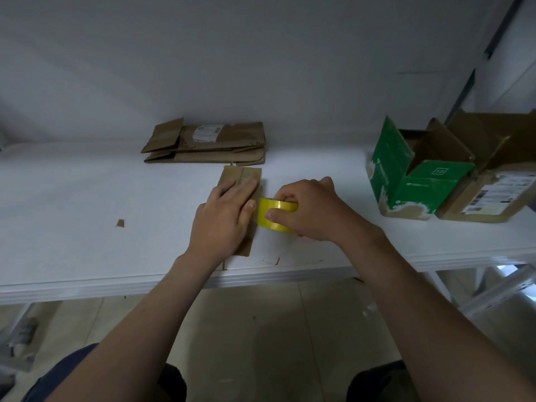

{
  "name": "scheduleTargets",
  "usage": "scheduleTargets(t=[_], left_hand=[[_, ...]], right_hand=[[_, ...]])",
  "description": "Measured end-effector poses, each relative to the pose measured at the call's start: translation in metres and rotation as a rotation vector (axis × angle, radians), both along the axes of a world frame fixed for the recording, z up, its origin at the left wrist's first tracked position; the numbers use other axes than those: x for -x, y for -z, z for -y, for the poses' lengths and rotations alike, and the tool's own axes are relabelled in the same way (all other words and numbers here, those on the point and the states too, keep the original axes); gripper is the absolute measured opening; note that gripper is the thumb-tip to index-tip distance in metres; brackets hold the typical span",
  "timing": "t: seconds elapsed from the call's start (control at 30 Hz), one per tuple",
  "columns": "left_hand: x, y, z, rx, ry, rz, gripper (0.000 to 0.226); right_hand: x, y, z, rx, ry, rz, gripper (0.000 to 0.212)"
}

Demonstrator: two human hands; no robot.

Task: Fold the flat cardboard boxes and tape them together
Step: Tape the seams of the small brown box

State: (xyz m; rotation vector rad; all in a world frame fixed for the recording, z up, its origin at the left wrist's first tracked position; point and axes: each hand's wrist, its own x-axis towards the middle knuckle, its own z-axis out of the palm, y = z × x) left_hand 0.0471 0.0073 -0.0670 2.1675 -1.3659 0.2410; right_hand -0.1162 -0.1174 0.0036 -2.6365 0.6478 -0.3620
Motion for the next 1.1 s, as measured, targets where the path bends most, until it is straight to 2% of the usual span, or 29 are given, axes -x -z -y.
scheduleTargets(t=[0.1,0.17,0.27,0.43,0.67,0.77,0.83,0.93,1.03,1.1], left_hand=[[0.001,-0.001,-0.001,-0.008,-0.001,-0.006,0.056],[0.001,-0.001,-0.003,0.001,0.003,-0.020,0.055],[0.001,-0.003,-0.003,0.029,0.009,-0.078,0.049],[0.010,-0.006,0.005,0.148,-0.101,-0.199,0.053],[0.011,-0.001,0.008,0.220,-0.099,-0.144,0.051],[0.012,0.006,0.009,0.208,-0.163,-0.085,0.057],[0.012,0.008,0.009,0.186,-0.207,-0.120,0.065],[0.007,0.005,0.005,0.162,-0.165,-0.220,0.074],[0.007,0.002,0.002,0.174,-0.161,-0.265,0.073],[0.011,0.003,0.002,0.191,-0.162,-0.223,0.069]], right_hand=[[0.006,0.009,0.014,0.081,0.082,-0.078,0.033],[0.007,0.015,0.021,0.063,0.130,-0.069,0.031],[-0.003,0.020,0.021,0.221,0.138,-0.049,0.033],[-0.016,0.023,0.020,0.303,0.176,-0.045,0.035],[-0.027,0.029,0.014,0.340,0.167,-0.017,0.035],[-0.029,0.030,0.012,0.366,0.171,-0.016,0.036],[-0.029,0.029,0.012,0.363,0.177,-0.020,0.037],[-0.027,0.028,0.011,0.355,0.180,-0.022,0.038],[-0.024,0.026,0.008,0.332,0.167,-0.029,0.037],[-0.022,0.025,0.006,0.313,0.157,-0.033,0.036]])
